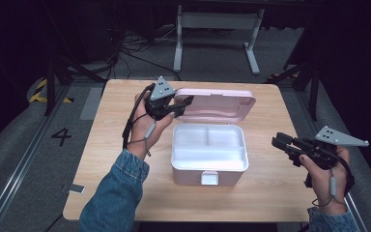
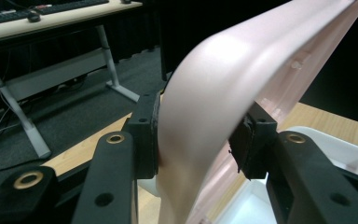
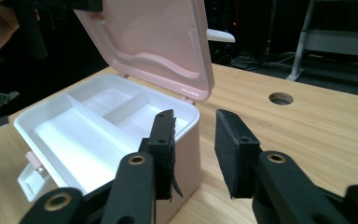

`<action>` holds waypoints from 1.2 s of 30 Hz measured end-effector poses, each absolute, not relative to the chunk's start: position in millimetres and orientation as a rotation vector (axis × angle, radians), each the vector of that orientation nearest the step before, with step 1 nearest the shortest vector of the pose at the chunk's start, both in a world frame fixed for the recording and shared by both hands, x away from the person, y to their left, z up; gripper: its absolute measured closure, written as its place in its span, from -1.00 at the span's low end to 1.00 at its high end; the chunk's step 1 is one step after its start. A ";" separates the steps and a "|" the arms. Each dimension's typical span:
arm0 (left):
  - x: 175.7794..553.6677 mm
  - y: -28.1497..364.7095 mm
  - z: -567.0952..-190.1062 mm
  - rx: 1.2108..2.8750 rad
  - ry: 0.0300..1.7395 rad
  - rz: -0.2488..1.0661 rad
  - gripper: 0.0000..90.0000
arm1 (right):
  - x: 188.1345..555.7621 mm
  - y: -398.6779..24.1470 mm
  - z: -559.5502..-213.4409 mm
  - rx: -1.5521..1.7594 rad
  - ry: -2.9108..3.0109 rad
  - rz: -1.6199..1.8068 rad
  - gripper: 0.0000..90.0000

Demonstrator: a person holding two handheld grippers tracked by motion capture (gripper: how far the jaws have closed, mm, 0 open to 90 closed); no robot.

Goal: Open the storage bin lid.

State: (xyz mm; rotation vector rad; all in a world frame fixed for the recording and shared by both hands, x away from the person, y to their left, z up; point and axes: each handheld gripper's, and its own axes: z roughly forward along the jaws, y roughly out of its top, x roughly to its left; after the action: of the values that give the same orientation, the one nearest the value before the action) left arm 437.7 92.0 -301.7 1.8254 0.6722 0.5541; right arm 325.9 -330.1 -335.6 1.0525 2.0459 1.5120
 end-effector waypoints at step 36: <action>506.6 79.1 -328.7 1.831 0.877 0.532 -0.02 | 338.2 -337.2 -351.3 1.111 2.063 1.548 0.37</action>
State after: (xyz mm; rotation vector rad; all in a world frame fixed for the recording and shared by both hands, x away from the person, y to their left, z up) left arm 506.6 79.1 -328.7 1.8305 0.8771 0.5317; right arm 338.2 -337.2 -351.3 1.1105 2.0625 1.5476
